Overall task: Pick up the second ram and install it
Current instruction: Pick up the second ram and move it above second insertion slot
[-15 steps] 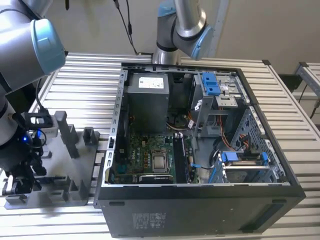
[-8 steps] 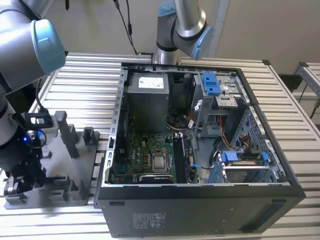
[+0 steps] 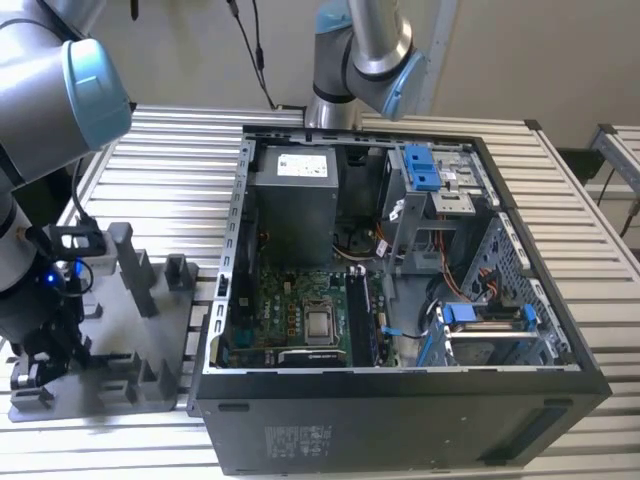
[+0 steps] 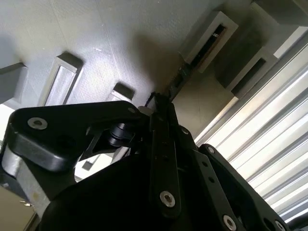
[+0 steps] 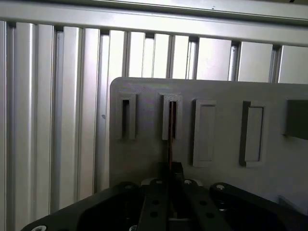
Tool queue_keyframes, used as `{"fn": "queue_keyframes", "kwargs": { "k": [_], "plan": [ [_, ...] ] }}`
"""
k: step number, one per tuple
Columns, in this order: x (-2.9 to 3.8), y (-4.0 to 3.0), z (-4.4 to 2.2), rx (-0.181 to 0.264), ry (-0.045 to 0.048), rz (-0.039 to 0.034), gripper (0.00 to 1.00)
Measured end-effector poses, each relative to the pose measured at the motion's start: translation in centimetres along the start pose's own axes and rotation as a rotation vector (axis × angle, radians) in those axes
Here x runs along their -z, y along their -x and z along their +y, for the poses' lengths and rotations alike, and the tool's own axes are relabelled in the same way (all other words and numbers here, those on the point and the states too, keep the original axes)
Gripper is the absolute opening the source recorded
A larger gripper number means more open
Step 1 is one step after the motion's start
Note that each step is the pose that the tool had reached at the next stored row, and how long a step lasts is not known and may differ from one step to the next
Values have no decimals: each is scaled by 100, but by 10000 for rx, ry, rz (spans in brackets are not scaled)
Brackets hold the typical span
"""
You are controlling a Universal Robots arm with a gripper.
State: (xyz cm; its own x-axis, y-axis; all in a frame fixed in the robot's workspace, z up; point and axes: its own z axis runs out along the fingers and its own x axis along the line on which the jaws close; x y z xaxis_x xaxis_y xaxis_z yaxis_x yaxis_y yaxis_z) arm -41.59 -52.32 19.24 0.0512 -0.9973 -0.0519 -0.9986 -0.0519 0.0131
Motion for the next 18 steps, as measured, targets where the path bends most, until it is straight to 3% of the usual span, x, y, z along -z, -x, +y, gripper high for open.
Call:
{"fn": "queue_keyframes", "kwargs": {
  "k": [5,18],
  "plan": [
    [9,0,-2,2,-5,-3,14],
    [597,31,3,-13,-1,0,14]
  ]
}}
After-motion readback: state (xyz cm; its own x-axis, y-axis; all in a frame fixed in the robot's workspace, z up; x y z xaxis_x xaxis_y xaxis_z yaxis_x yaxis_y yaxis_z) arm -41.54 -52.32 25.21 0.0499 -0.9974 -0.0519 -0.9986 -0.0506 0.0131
